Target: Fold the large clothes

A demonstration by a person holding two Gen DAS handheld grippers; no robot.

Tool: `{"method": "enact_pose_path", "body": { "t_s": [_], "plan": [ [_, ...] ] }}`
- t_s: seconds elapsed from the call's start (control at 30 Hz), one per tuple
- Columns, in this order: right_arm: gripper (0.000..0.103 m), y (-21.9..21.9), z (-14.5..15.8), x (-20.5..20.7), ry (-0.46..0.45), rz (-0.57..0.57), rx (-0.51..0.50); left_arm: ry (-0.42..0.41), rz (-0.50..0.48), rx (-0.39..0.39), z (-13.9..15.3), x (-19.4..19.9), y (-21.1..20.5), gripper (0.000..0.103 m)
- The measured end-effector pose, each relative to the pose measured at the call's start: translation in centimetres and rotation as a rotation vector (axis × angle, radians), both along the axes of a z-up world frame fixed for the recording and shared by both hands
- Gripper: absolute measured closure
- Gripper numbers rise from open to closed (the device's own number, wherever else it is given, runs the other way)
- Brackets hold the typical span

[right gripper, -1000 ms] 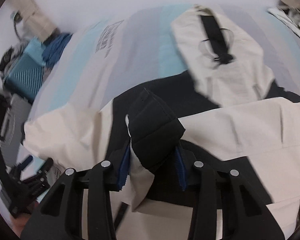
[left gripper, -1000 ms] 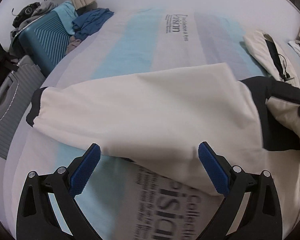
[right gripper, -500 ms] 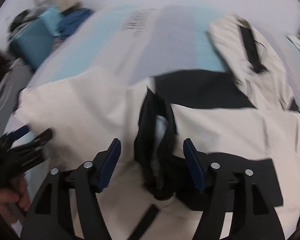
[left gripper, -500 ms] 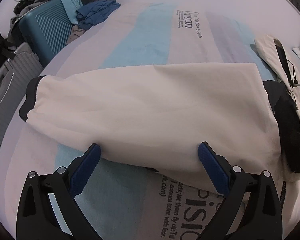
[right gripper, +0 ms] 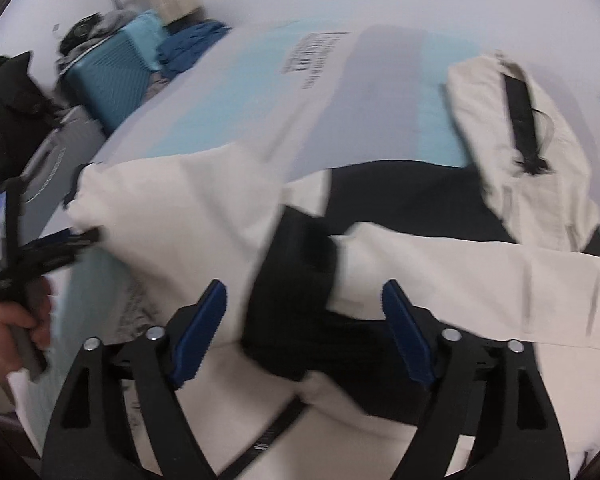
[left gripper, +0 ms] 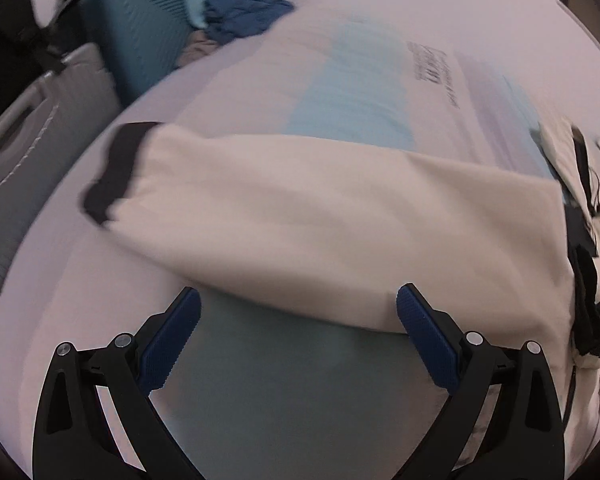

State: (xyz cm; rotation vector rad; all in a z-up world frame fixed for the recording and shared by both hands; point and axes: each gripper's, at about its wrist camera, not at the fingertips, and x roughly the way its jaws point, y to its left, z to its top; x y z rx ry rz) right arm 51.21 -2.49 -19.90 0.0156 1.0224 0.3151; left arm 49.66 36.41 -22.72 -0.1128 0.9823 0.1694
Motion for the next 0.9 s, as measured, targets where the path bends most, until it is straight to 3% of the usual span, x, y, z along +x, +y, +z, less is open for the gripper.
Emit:
{"method": "enact_pose_path", "body": {
  "t_s": [0.1,0.3,0.37,0.53,0.77,0.83,0.9],
  "plan": [
    [0.025,-1.6,-0.4,0.0,0.001,-0.022,-0.046,-0.015,0.015,0.023,0.9,-0.3,4.5,0.007],
    [0.025,-4.0,-1.4,0.0,0.015,-0.054,-0.116,0.0,0.032,-0.104,0.9,1.5,12.2,0.01],
    [0.025,-4.6,-1.5,0.2,0.006,-0.055,-0.147,0.024,0.029,-0.104,0.4,2.3,13.5,0.011],
    [0.025,-8.0,-2.5,0.9,0.023,-0.121,-0.199,0.083,0.044,-0.099,-1.3,4.0,15.5,0.011],
    [0.025,-11.5,-3.4,0.4,0.058,-0.24,-0.165,0.126,0.054,-0.073,-2.2,6.1,15.8,0.012],
    [0.025,-12.1,-3.8,0.2,0.071,-0.26,-0.157,0.138,0.042,-0.065,-2.2,6.4,15.3,0.026],
    [0.025,-12.8,-4.2,0.0,0.085,-0.275,-0.144,0.15,0.032,-0.059,-2.3,6.7,14.8,0.033]
  ]
}}
